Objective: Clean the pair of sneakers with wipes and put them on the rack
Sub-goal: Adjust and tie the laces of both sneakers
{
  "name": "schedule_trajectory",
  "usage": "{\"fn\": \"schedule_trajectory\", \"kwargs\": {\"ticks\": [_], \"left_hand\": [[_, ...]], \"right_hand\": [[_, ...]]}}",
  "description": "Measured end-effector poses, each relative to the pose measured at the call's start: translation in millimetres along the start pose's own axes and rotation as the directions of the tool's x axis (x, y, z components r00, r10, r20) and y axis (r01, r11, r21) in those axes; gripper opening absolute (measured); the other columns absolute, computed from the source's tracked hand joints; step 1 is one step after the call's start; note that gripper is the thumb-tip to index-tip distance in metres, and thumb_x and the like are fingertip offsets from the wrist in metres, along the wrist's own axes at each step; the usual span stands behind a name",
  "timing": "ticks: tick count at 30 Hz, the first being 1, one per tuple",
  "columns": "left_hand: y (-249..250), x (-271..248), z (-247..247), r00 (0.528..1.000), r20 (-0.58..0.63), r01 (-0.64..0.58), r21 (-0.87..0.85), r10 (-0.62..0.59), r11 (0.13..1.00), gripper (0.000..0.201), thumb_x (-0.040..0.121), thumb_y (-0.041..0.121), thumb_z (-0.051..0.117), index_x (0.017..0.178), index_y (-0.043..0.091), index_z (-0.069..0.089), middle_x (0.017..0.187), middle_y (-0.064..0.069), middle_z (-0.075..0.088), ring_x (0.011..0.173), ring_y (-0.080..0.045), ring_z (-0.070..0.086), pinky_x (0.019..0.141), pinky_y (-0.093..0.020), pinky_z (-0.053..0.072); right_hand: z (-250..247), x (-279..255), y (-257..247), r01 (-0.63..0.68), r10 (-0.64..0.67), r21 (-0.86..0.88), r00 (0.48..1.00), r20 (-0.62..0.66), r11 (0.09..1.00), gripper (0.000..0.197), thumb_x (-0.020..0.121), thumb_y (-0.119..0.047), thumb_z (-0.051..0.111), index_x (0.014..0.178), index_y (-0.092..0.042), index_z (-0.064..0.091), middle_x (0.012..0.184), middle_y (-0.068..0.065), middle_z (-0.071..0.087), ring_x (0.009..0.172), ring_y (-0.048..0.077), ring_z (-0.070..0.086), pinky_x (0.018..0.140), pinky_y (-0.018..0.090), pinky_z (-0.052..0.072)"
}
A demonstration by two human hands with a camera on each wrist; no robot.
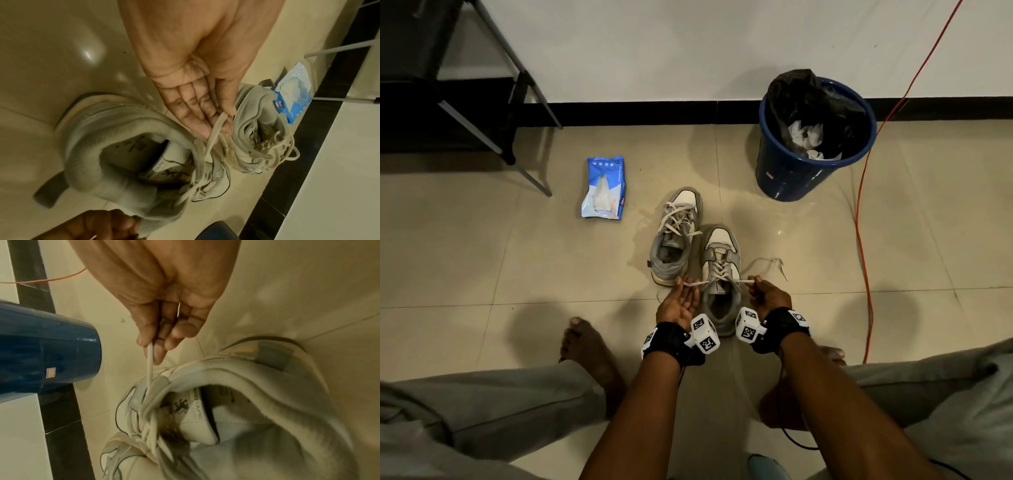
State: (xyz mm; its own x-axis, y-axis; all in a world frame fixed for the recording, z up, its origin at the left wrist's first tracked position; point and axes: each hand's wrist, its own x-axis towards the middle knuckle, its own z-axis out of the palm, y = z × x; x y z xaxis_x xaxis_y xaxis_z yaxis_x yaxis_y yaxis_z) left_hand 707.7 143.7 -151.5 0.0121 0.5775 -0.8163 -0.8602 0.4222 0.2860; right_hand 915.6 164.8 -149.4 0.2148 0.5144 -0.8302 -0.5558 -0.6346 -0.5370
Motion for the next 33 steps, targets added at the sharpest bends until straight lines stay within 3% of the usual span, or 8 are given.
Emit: {"fn": "schedule_trajectory", "kwargs": {"ticks": [5,10,13,16,21,27,31,33], "left_hand": [[11,-12,20,0.981,0.152,-0.165,0.313,0.122,0.935,0.025,0.093,0.022,0.064,0.111,0.005,0.070,0.091,-0.006,0.071,0.076,-0.014,0.068,0.062,-0.025,0.054],[28,-25,73,0.797,0.573,-0.603,0.767,0.188,0.220,0.014,0.092,0.017,0.068,0.086,0.007,0.076,0.071,-0.006,0.068,0.056,-0.006,0.059,0.056,-0.024,0.044],[37,-31,93,0.716,0.698,-0.681,0.704,0.022,-0.201,0.013,0.089,0.020,0.068,0.080,0.021,0.077,0.088,-0.012,0.073,0.085,-0.027,0.068,0.072,-0.031,0.050],[40,-41,96,0.716,0.694,-0.667,0.648,-0.078,-0.368,0.014,0.089,0.020,0.067,0.094,0.012,0.077,0.095,-0.009,0.074,0.089,-0.025,0.066,0.079,-0.033,0.050],[36,-43,80,0.755,0.637,-0.589,0.763,0.155,-0.267,0.032,0.069,0.010,0.083,0.099,0.003,0.074,0.068,0.010,0.066,0.062,0.000,0.060,0.058,-0.014,0.044],[32,-45,75,0.726,0.464,-0.356,0.885,0.508,-0.299,0.020,0.080,0.026,0.077,0.083,0.007,0.073,0.082,-0.010,0.072,0.080,-0.028,0.068,0.070,-0.033,0.054],[14,-57,87,0.971,0.115,-0.175,0.940,0.212,0.291,0.044,0.088,0.054,0.063,0.088,0.011,0.066,0.064,-0.003,0.068,0.052,-0.021,0.064,0.052,-0.030,0.054],[9,-64,93,0.999,0.046,-0.054,0.863,0.028,0.502,0.030,0.097,0.039,0.057,0.079,0.016,0.060,0.055,0.004,0.064,0.057,-0.016,0.060,0.052,-0.023,0.045]], "right_hand": [[15,-18,-23,0.149,-0.161,0.135,0.984,0.082,0.980,0.020,0.093,-0.012,0.056,0.107,-0.002,0.066,0.098,0.009,0.069,0.090,0.022,0.065,0.073,0.031,0.049],[45,-42,-61,0.444,-0.356,-0.222,0.869,0.344,0.868,0.025,0.093,-0.020,0.058,0.104,-0.002,0.072,0.074,0.007,0.059,0.055,0.015,0.048,0.055,0.024,0.041],[69,-67,-71,0.583,-0.297,-0.457,0.778,0.554,0.672,0.021,0.095,-0.011,0.056,0.102,0.005,0.069,0.067,0.003,0.066,0.042,0.007,0.049,0.042,0.018,0.039],[67,-68,-72,0.549,-0.154,-0.564,0.787,0.597,0.617,0.015,0.096,-0.010,0.054,0.096,-0.002,0.067,0.057,-0.004,0.065,0.044,0.009,0.056,0.046,0.022,0.046],[53,-61,-63,0.388,0.024,-0.746,0.880,0.475,0.541,0.014,0.095,-0.008,0.055,0.088,0.000,0.065,0.068,0.015,0.064,0.051,0.024,0.063,0.056,0.035,0.057],[54,-65,-66,0.314,0.013,-0.793,0.927,0.375,0.522,0.021,0.085,-0.001,0.059,0.092,0.018,0.065,0.068,0.021,0.063,0.053,0.030,0.062,0.059,0.038,0.058],[59,-70,-68,0.371,0.032,-0.811,0.902,0.431,0.452,0.012,0.077,0.005,0.060,0.067,0.003,0.066,0.051,0.010,0.059,0.049,0.023,0.058,0.056,0.030,0.053],[58,-71,-70,0.441,0.026,-0.794,0.868,0.496,0.419,0.020,0.076,0.006,0.063,0.060,-0.005,0.068,0.047,0.002,0.060,0.047,0.016,0.058,0.052,0.024,0.050]]}}
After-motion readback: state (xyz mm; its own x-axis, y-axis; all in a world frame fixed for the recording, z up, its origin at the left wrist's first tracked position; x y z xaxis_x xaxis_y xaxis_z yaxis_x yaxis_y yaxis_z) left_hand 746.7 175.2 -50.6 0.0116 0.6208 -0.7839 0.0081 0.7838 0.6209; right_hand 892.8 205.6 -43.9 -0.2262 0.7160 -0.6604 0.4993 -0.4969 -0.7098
